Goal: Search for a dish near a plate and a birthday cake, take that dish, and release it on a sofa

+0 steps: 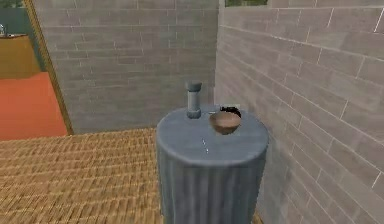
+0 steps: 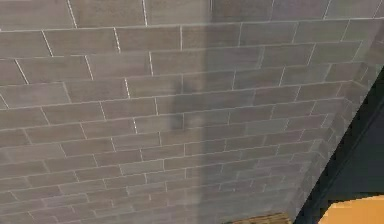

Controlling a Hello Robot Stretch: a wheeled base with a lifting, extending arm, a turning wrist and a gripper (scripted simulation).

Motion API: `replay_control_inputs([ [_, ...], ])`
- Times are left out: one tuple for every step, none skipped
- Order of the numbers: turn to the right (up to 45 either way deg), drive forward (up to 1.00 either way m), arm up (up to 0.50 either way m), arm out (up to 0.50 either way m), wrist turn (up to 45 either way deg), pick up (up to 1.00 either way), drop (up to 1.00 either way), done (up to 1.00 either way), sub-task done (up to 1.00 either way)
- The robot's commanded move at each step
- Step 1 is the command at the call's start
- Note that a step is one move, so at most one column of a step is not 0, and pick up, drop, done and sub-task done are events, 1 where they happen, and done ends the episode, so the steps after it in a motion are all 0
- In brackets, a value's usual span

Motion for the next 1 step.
replay_control_inputs([
  [0.0, 0.05, 0.0, 0.0, 0.0, 0.0, 0.0, 0.0, 0.0],
])
